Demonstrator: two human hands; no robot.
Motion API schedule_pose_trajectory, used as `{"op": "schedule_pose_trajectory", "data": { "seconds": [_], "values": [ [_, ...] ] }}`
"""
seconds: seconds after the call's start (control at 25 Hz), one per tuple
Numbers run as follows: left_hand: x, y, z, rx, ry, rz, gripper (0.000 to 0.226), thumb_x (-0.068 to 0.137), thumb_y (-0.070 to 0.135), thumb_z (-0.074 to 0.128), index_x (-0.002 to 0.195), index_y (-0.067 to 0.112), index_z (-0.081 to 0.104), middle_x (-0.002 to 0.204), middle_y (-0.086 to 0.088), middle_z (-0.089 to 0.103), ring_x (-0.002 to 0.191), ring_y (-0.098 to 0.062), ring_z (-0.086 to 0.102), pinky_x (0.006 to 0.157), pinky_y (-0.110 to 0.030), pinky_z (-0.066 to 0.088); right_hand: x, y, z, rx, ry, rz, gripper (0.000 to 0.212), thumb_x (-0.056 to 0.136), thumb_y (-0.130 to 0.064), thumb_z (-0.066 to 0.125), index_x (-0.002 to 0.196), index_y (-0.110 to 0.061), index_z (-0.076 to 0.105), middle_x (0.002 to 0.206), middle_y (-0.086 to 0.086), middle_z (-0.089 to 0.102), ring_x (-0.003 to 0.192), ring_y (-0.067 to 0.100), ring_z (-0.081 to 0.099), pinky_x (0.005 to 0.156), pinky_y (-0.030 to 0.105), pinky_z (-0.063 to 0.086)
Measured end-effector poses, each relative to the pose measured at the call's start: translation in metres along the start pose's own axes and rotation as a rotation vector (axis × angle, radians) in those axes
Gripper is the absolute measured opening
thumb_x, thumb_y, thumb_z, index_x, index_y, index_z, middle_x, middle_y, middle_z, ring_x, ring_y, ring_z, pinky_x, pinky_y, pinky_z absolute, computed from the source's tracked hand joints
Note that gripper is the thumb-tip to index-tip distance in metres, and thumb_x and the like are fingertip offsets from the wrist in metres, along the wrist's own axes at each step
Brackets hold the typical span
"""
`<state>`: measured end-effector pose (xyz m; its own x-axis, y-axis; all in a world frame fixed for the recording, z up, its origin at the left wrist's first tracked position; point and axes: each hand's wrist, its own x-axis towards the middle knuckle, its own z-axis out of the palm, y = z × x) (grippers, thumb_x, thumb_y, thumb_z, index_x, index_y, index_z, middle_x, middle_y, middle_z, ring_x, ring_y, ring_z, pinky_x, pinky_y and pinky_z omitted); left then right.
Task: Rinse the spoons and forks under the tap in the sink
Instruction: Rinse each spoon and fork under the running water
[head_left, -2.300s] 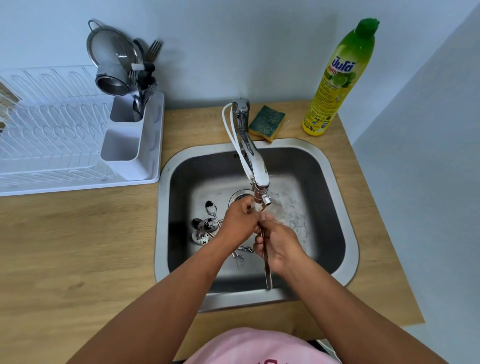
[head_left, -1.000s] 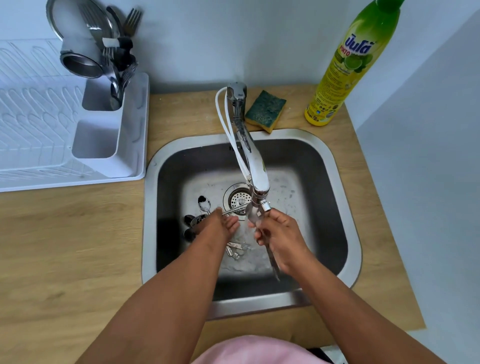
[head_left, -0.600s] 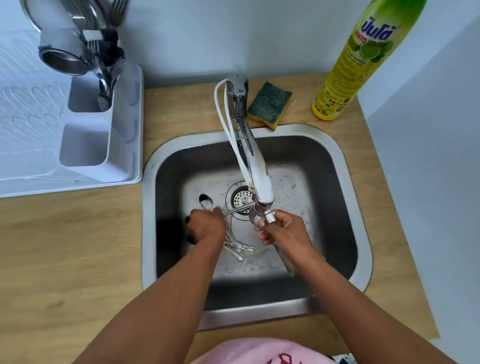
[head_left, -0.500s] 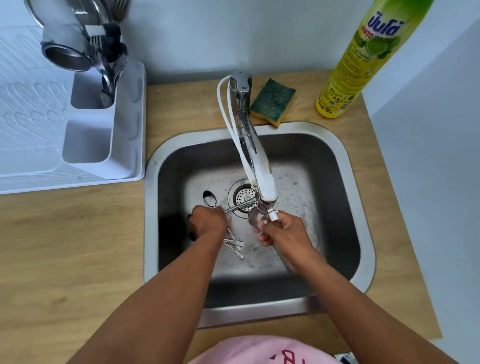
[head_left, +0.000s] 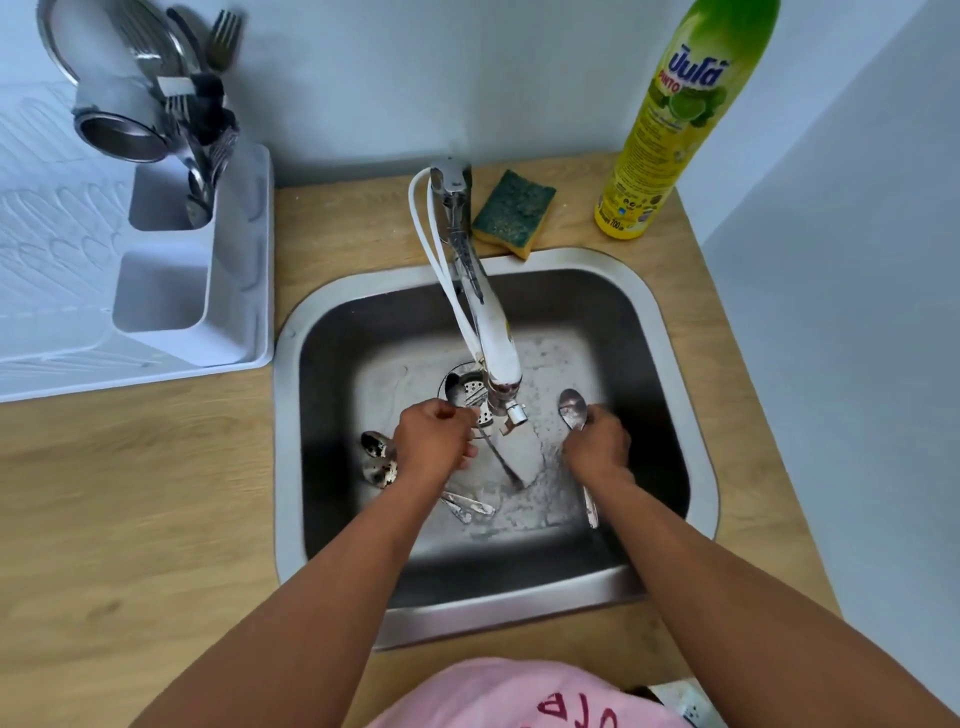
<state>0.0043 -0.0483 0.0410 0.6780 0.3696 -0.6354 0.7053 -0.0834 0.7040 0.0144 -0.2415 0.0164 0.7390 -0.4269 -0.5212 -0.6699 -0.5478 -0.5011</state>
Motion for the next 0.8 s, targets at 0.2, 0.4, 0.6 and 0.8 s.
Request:
{"op": "schedule_pose_trajectory", "data": {
  "seconds": [0.2, 0.4, 0.6, 0.8],
  "values": [
    [-0.019, 0.007, 0.003, -0.075, -0.131, 0.081, 0.004, 0.094, 0.011, 0.066, 0.092, 0.011, 0.070, 0.081, -0.008, 0.072, 0.042, -0.002, 0.063, 0.037, -0.021, 0.046, -0.036, -0.011, -0.009, -0.185, 0.024, -0.174, 0.053, 0.089, -0.008, 0.058, 0.141, -0.005, 0.048, 0.149, 0.022, 0.041, 0.134, 0.044, 0.040, 0.112, 0.043, 0.034],
    [-0.032, 0.003, -0.006, -0.187, -0.258, -0.027, 0.011, 0.088, 0.018, 0.079, 0.086, 0.013, 0.069, 0.078, -0.003, 0.079, 0.045, -0.006, 0.058, 0.042, -0.020, 0.041, -0.090, -0.022, -0.011, 0.138, -0.337, -0.336, 0.034, 0.097, -0.027, 0.058, 0.131, -0.021, 0.062, 0.101, 0.003, 0.078, 0.086, 0.017, 0.075, 0.077, 0.032, 0.057],
    [-0.040, -0.006, -0.012, -0.260, -0.246, -0.065, 0.011, 0.081, 0.017, 0.083, 0.081, 0.013, 0.072, 0.070, 0.001, 0.075, 0.046, -0.007, 0.048, 0.040, -0.020, 0.034, -0.114, -0.024, -0.008, 0.223, -0.426, -0.311, 0.021, 0.099, -0.018, 0.054, 0.112, -0.029, 0.067, 0.067, 0.001, 0.074, 0.036, 0.000, 0.051, 0.040, 0.020, 0.042],
    [-0.048, -0.007, -0.007, -0.367, -0.212, -0.148, 0.008, 0.081, 0.018, 0.082, 0.083, 0.011, 0.077, 0.064, 0.003, 0.068, 0.041, -0.004, 0.047, 0.038, -0.020, 0.034, -0.128, -0.026, -0.018, 0.304, -0.447, -0.268, 0.022, 0.100, -0.020, 0.052, 0.101, -0.029, 0.072, 0.048, -0.003, 0.063, 0.029, 0.006, 0.046, 0.034, 0.017, 0.036]
  ]
}}
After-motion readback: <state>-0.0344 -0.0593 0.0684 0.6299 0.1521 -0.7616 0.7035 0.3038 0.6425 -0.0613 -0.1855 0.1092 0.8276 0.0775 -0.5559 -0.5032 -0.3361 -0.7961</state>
